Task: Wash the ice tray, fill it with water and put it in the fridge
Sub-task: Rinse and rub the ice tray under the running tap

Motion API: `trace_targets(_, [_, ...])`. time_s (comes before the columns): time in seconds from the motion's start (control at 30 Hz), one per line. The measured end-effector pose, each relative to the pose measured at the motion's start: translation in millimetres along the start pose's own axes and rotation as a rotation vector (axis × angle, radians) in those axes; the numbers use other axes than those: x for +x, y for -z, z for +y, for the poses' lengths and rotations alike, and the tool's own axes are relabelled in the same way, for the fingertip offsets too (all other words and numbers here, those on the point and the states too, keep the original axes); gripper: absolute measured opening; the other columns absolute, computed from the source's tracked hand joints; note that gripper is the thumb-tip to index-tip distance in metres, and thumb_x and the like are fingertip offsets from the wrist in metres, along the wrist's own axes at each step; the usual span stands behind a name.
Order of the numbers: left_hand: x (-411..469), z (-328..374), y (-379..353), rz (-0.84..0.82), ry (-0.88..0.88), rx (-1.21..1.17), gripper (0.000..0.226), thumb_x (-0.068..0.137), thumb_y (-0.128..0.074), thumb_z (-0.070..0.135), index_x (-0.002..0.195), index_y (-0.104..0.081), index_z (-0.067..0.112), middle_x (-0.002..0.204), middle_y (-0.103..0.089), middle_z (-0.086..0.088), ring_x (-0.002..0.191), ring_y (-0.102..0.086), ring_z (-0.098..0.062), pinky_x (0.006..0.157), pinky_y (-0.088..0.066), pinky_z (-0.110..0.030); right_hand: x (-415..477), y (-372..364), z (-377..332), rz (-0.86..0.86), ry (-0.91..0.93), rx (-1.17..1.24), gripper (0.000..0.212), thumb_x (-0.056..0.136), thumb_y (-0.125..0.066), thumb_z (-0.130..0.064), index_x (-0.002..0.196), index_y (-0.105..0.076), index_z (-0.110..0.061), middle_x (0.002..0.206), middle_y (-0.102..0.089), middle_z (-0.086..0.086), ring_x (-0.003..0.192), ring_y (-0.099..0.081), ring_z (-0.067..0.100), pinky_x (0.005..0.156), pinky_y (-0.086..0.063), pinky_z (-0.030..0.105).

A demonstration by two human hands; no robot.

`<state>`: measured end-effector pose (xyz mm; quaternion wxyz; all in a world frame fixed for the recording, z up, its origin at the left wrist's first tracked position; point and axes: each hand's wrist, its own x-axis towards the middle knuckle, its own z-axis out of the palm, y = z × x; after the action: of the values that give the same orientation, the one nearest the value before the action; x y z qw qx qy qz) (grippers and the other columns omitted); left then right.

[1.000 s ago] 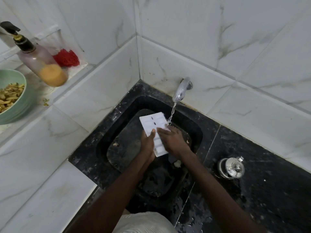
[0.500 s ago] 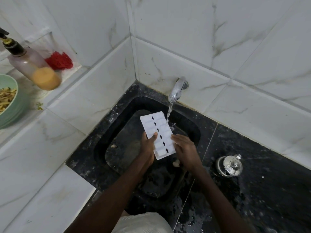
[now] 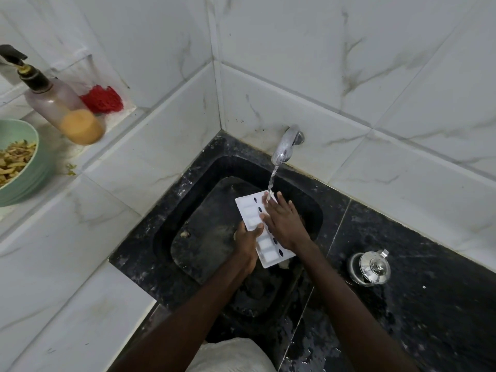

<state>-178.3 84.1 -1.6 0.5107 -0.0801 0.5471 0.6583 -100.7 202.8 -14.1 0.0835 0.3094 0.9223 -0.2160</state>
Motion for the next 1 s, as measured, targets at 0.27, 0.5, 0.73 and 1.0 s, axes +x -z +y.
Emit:
trace_targets(0.27, [-4,3,0,-0.038,0.028,-0.058,0.046,0.102,-0.050,-0.008,0.148,-0.045,-0.006,0.143,-0.052,-0.040,0.131,-0.050,-0.061,0.109,-0.037,-0.076,6,7,-1,0.034,-0.020,-0.009,0.063,0.113,-0.024,-0.046,0.167,-0.003,-0.023,0.175,-0.003,-0.008,0.162,0.011,0.022,0.132,0.000,0.051])
trace_targets(0.5, [-7,4,-5,-0.062,0.029,-0.063,0.045,0.103,-0.048,-0.009,0.148,-0.043,-0.007,0.143,-0.050,-0.042,0.131,-0.048,-0.063,0.109,-0.037,-0.076,4,12,6,0.066,-0.101,0.005,0.061,0.113,-0.022,-0.048,0.167,-0.006,-0.025,0.174,-0.005,-0.009,0.162,0.010,0.022,0.131,0.000,0.052])
trace_targets(0.73, [-2,1,-1,-0.057,-0.036,-0.050,0.044,0.103,-0.053,-0.005,0.146,-0.048,-0.003,0.139,-0.056,-0.038,0.128,-0.054,-0.059,0.107,-0.041,-0.075,-10,7,5,0.038,-0.046,-0.029,0.061,0.112,-0.021,-0.052,0.167,-0.009,-0.027,0.173,-0.001,-0.013,0.161,0.014,0.019,0.130,0.006,0.051])
trace_targets(1.0, [3,4,1,0.015,-0.046,-0.008,0.044,0.103,-0.054,-0.004,0.146,-0.047,-0.004,0.140,-0.057,-0.033,0.130,-0.051,-0.060,0.108,-0.039,-0.075,-13,8,-1,0.062,-0.073,-0.007,0.062,0.112,-0.019,-0.053,0.167,-0.010,-0.028,0.173,-0.009,-0.012,0.162,0.007,0.019,0.131,0.002,0.053])
